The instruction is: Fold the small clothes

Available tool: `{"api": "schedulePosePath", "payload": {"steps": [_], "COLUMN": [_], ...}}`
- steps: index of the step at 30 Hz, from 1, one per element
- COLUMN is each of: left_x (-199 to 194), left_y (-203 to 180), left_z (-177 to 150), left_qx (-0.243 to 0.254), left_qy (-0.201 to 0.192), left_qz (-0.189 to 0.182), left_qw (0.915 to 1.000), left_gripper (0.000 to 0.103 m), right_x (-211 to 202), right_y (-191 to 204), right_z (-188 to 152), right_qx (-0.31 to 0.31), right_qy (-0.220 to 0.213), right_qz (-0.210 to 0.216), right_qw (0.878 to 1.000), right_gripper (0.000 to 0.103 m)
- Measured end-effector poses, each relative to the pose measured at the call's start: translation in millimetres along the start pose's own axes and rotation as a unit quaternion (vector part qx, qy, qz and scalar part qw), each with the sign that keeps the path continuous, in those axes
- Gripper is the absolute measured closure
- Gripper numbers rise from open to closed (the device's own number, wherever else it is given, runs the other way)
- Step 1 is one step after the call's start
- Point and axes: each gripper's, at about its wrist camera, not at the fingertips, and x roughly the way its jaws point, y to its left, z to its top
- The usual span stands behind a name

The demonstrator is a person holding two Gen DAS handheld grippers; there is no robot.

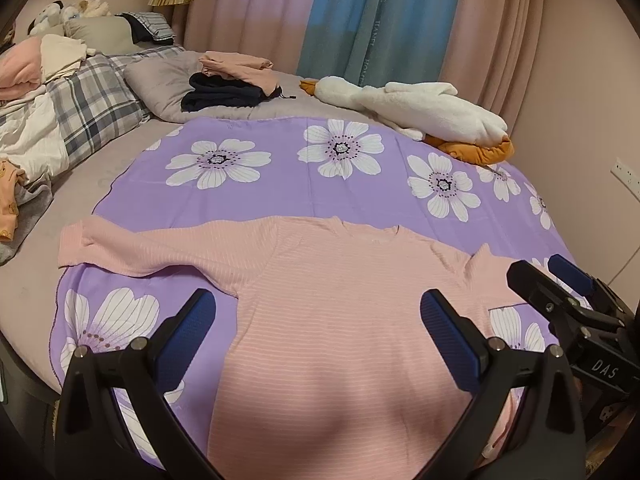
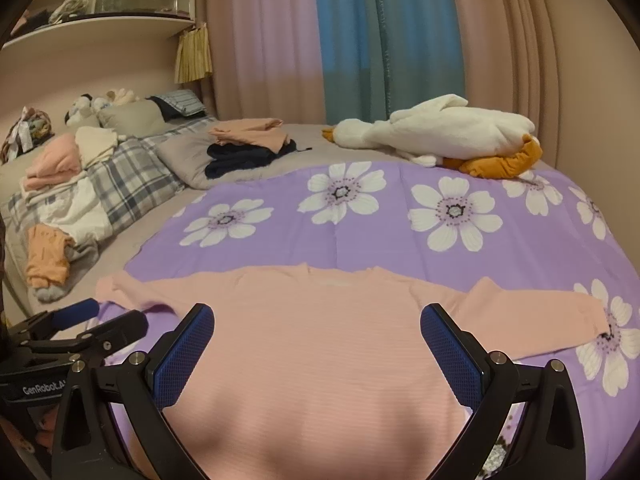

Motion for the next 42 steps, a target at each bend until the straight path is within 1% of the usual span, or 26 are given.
{"api": "schedulePosePath", "payload": {"steps": [3,6,16,27,30,34,42], "left_x": [0,-4,-9,-8,-7,-3,0], "left_y": [0,0,-9,-8,-7,-3,-2], "left_z": [0,-1,-1,-3,-3,-4,-6], "left_qx": [0.001,-0.001,0.018,0.019,0.018,0.014,0.013], "left_qy": [0.004,-0.002,-0.004,0.002,0.003,0.007,0.015], "left_qz": [0.006,0.014,-0.002,-0.01,-0.008,0.003,0.005], "left_qw": [1.0,0.9999,0.9998,0.9998,0.9998,0.9999,0.9998], "left_gripper": [0.001,0.001,0.001,0.001,0.001,0.001,0.001], "right_x": [1,-1,-2,-2,-2,-2,-2], "right_y": [1,2,-1,-2,-2,-2,-1], "right_z": [-1,-2,-2,-2,-2,-2,-3], "right_qx": [0.002,-0.001,0.003,0.006,0.007,0.007,0.008], "right_qy": [0.0,-0.001,-0.003,-0.004,-0.003,-0.003,-0.001], "right_qz": [-0.001,-0.003,-0.002,0.0,0.0,0.001,-0.001], "right_qw": [1.0,1.0,1.0,1.0,1.0,1.0,1.0], "right_gripper": [0.001,0.001,0.001,0.001,0.001,0.001,0.001]}}
